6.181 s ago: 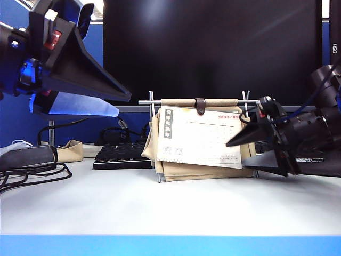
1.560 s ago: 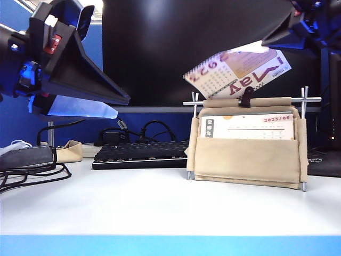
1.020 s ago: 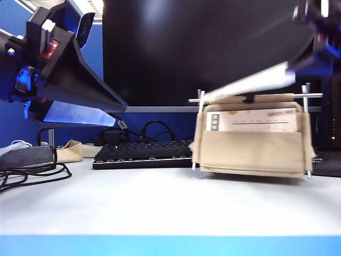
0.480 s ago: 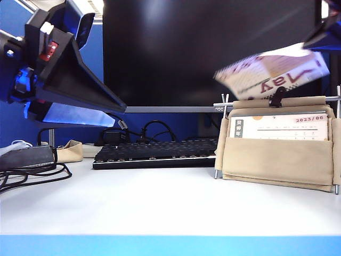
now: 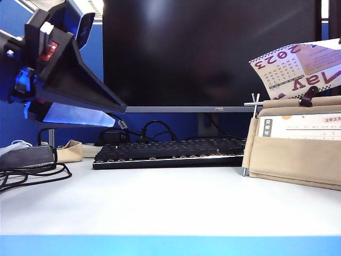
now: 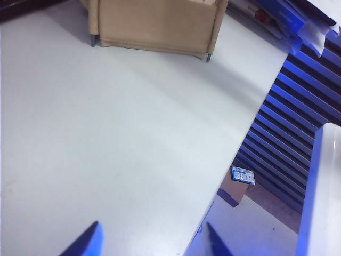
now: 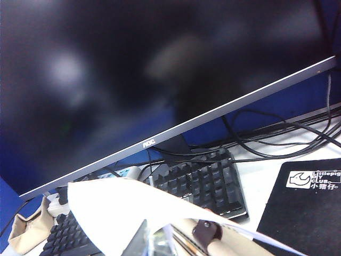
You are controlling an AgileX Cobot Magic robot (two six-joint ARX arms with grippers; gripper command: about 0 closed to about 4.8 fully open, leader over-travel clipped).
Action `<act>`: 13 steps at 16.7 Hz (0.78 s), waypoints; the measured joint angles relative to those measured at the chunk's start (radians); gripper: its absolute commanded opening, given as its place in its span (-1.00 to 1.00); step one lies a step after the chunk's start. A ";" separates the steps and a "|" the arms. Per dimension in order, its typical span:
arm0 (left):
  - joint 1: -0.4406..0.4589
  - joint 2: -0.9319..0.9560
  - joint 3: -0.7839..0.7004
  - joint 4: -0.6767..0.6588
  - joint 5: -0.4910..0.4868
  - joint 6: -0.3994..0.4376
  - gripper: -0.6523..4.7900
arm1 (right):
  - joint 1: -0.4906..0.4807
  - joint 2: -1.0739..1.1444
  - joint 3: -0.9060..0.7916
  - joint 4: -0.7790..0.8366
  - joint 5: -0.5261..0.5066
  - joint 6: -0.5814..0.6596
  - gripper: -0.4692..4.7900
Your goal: Turn one page of the calendar.
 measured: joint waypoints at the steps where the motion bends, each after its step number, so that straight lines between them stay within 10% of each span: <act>1: 0.000 0.000 0.000 0.000 0.001 0.000 0.15 | -0.002 0.000 0.000 0.000 0.000 0.000 -0.82; 13: -0.013 0.000 0.000 -0.047 0.036 -0.001 0.15 | -0.016 0.097 0.002 0.162 0.066 0.064 -0.58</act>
